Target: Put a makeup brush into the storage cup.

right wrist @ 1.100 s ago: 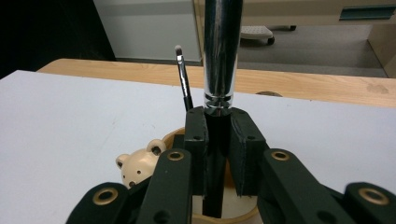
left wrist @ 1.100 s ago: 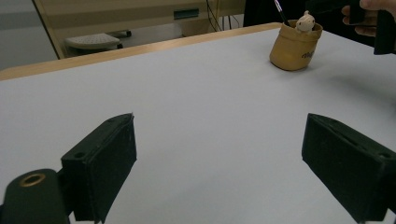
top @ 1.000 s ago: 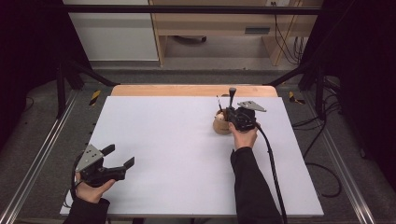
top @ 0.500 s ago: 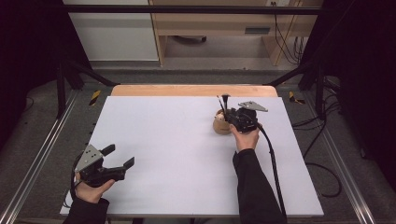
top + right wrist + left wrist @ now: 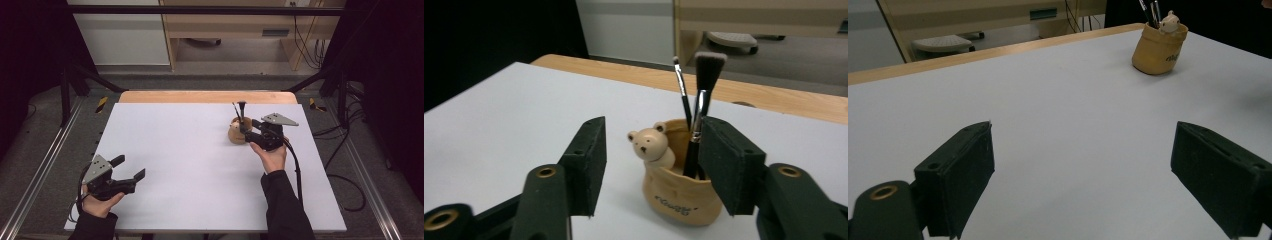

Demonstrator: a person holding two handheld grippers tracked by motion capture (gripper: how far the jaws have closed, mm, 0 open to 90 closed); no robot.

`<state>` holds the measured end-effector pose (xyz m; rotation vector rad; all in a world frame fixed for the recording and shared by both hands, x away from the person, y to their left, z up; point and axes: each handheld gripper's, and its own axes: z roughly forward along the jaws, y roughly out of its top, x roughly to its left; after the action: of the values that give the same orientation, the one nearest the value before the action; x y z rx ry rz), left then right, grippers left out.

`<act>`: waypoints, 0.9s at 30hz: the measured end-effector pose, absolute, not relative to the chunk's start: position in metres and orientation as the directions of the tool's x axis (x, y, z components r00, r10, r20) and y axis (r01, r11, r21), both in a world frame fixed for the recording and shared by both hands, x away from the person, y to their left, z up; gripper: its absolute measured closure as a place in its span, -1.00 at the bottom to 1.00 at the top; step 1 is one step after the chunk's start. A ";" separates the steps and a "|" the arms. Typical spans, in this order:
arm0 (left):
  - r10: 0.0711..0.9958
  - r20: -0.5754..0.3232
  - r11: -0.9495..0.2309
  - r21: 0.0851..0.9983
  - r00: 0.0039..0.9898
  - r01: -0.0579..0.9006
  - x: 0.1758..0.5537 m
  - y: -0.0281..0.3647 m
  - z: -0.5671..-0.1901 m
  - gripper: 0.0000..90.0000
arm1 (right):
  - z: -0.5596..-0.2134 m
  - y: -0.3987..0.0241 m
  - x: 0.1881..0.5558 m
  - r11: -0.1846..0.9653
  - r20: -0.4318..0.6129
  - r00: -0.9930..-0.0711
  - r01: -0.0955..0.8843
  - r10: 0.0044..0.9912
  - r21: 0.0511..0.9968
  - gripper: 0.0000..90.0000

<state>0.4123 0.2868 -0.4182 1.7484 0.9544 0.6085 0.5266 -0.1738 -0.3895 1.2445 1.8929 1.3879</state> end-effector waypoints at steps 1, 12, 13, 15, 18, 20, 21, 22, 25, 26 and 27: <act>0.828 -0.033 -0.179 0.931 0.560 0.319 0.412 0.287 -0.418 -0.78 | -0.388 -0.174 0.524 0.070 0.131 -0.476 0.382 0.870 0.921 -0.06; 0.828 -0.030 -0.186 0.927 0.560 0.325 0.413 0.288 -0.419 -0.79 | -0.380 -0.179 0.499 0.072 0.131 -0.506 0.361 0.853 0.930 -0.51; 0.828 -0.031 -0.185 0.927 0.560 0.325 0.413 0.288 -0.419 -0.79 | -0.379 -0.180 0.497 0.084 0.120 -0.511 0.359 0.851 0.930 -0.53; 0.829 -0.030 -0.186 0.927 0.559 0.326 0.413 0.288 -0.419 -0.79 | -0.379 -0.181 0.492 0.089 0.118 -0.524 0.354 0.844 0.931 -0.56; 0.829 -0.030 -0.187 0.926 0.559 0.327 0.413 0.288 -0.419 -0.79 | -0.379 -0.184 0.485 0.087 0.122 -0.532 0.351 0.838 0.932 -0.64; 0.828 -0.032 -0.186 0.926 0.559 0.328 0.413 0.288 -0.420 -0.79 | -0.380 -0.187 0.481 0.090 0.119 -0.539 0.345 0.834 0.934 -0.65; 0.829 -0.035 -0.182 0.927 0.558 0.328 0.413 0.288 -0.420 -0.80 | -0.380 -0.188 0.479 0.087 0.122 -0.543 0.344 0.831 0.935 -0.66; 0.829 -0.035 -0.182 0.927 0.558 0.329 0.414 0.288 -0.420 -0.80 | -0.381 -0.190 0.476 0.086 0.127 -0.550 0.345 0.826 0.935 -0.67; 0.829 -0.038 -0.182 0.925 0.558 0.333 0.414 0.288 -0.420 -0.81 | -0.382 -0.193 0.470 0.084 0.127 -0.558 0.336 0.820 0.938 -0.72; 0.828 -0.037 -0.183 0.925 0.559 0.333 0.414 0.288 -0.420 -0.81 | -0.383 -0.194 0.468 0.083 0.126 -0.559 0.333 0.820 0.939 -0.75; 0.828 -0.037 -0.183 0.925 0.559 0.333 0.414 0.288 -0.420 -0.81 | -0.383 -0.195 0.467 0.080 0.129 -0.559 0.334 0.819 0.939 -0.75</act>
<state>0.4138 0.2876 -0.4205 1.7612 0.9649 0.6001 0.4665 -0.1950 -0.3827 1.1363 1.9296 1.4859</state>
